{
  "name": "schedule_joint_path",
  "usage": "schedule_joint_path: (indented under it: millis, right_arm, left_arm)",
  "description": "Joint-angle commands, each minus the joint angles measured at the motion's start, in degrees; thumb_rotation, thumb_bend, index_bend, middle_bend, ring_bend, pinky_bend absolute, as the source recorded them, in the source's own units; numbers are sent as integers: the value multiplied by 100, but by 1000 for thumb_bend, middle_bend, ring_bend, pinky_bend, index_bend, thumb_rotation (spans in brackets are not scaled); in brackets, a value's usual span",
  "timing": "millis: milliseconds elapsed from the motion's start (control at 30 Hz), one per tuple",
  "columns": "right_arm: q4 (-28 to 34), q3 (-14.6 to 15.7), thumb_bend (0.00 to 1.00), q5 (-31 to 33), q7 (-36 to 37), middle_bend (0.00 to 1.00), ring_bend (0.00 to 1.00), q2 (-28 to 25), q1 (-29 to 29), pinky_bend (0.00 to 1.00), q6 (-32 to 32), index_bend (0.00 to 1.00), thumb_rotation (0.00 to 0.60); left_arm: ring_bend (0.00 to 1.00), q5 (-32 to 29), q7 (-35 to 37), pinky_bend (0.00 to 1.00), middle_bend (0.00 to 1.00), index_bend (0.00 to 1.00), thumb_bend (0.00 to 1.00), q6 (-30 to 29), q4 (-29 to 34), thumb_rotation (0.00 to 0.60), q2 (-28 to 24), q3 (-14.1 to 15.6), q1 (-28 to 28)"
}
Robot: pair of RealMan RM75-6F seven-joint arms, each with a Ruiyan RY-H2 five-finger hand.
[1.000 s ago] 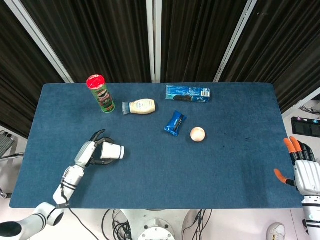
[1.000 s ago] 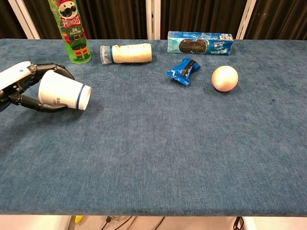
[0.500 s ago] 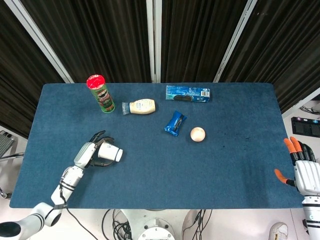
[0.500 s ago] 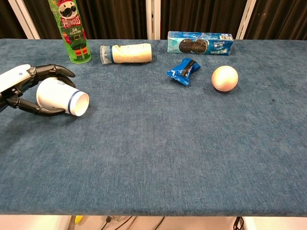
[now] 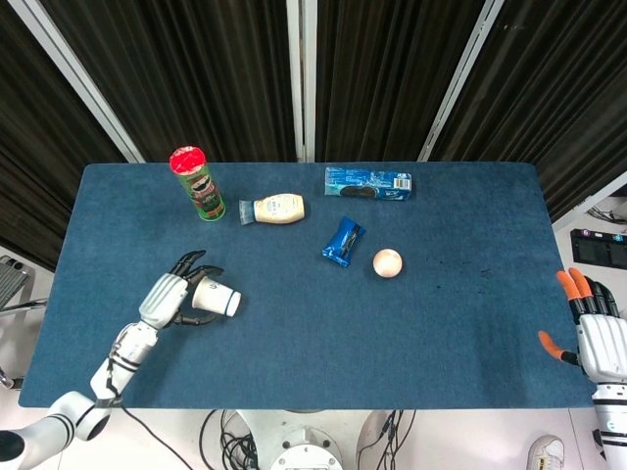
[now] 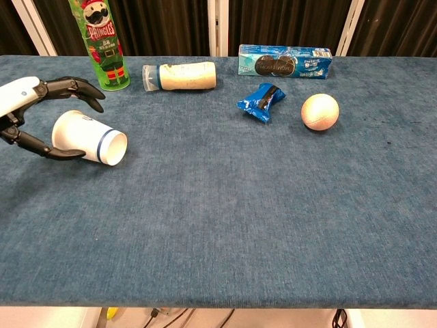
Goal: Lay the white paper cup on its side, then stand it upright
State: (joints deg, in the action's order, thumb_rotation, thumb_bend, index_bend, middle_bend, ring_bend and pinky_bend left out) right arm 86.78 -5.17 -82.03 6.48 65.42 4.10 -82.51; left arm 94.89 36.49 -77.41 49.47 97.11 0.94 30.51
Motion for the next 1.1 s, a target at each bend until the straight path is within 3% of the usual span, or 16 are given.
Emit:
schedule_joint_path:
  millis: [33, 133, 200, 333, 600, 1100]
  right_arm:
    - [18, -8, 192, 12, -26, 0, 0, 1, -3, 0, -8, 0, 600]
    - [41, -1, 193, 10, -46, 0, 0, 13, 0, 0, 1, 0, 600]
    - [44, 6, 193, 4, -56, 0, 0, 22, 5, 0, 13, 0, 600]
    - [66, 12, 193, -13, -78, 0, 0, 6, 6, 0, 10, 0, 600]
    - [74, -15, 193, 52, -55, 0, 0, -11, 2, 0, 28, 0, 600]
    - [4, -8, 194, 120, -32, 0, 0, 18, 35, 0, 154, 0, 600]
  left_arm:
    - [0, 409, -2618, 0, 181, 189, 163, 304, 943, 600, -800, 149, 301]
    - [0, -90, -4820, 0, 124, 145, 164, 1149, 2694, 600, -1543, 42, 353]
    - [0, -620, -5840, 0, 106, 126, 164, 1473, 3718, 600, -1823, -97, 319]
    - [0, -1546, -7068, 0, 106, 125, 164, 1902, 4666, 600, -2032, -260, 365]
    - [0, -2284, -8153, 0, 165, 160, 164, 2011, 4776, 600, -1860, -362, 560]
    - [0, -2696, -8549, 0, 292, 296, 166, 2125, 4554, 600, -1624, -357, 854]
